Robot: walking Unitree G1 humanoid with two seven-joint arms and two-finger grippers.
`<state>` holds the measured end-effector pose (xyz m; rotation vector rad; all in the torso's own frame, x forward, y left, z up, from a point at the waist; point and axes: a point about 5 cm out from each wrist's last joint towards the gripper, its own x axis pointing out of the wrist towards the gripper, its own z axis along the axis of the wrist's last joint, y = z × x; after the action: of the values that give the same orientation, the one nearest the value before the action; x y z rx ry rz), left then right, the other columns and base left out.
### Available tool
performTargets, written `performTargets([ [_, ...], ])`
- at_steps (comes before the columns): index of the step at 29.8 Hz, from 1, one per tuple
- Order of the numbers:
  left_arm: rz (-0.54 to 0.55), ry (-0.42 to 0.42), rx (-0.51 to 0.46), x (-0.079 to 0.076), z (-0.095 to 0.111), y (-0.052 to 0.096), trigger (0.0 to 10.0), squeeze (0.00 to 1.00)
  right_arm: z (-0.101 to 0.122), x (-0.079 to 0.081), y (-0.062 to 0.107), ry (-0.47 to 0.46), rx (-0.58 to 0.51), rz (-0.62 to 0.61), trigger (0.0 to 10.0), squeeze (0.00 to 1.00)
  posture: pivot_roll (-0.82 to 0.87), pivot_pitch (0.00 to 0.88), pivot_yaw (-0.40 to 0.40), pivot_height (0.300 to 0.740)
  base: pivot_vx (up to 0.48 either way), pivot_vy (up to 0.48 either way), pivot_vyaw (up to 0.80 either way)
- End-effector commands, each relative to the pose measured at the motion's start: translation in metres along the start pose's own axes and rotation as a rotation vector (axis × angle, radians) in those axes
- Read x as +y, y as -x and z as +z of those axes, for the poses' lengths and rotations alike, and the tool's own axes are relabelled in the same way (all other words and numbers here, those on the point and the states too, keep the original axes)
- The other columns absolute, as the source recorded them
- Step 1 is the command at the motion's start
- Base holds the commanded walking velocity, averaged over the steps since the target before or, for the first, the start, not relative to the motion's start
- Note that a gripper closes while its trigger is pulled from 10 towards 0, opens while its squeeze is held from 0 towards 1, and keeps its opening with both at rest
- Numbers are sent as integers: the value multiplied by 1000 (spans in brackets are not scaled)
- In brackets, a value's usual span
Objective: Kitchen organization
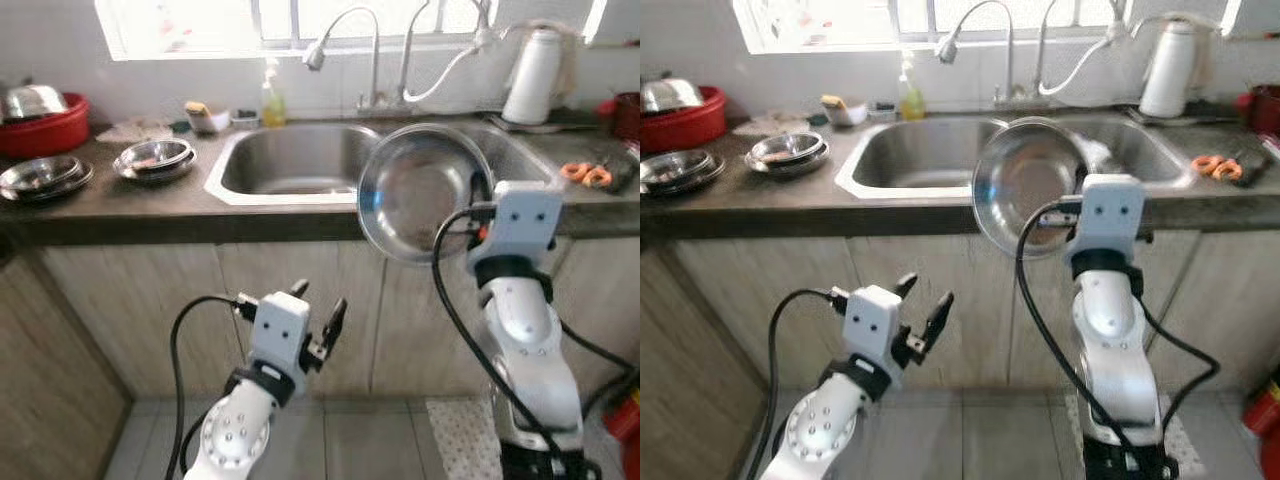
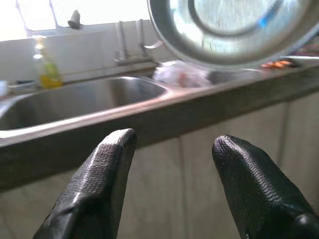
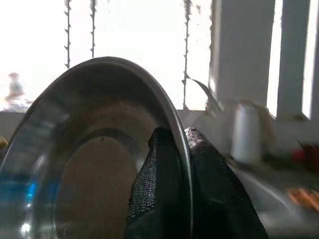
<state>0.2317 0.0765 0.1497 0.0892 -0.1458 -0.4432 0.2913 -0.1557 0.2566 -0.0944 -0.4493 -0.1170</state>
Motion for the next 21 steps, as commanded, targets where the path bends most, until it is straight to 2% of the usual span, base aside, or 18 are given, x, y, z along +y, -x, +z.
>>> performTargets([
  [1, 17, -17, -9, 6, 2, 0, 10000, 0, 7, 7, -4, -27, -34, 31, 10000, 0, 39, 1, -38, 740, 480, 0, 0],
  [6, 22, -21, -13, 6, 3, 0, 10000, 0, 10, 11, -11, -57, -45, 60, 10000, 0, 43, 0, -44, 740, 480, 0, 0],
  [17, 24, -24, -18, 7, 3, -2, 10000, 0, 5, 23, -9, -50, -32, 132, 10000, 0, 42, 0, -46, 740, 480, 0, 0],
  [21, 19, -24, -19, 6, 3, -2, 10000, 0, 3, 25, -8, -62, -21, 149, 10000, 0, 38, 0, -47, 740, 480, 0, 700],
])
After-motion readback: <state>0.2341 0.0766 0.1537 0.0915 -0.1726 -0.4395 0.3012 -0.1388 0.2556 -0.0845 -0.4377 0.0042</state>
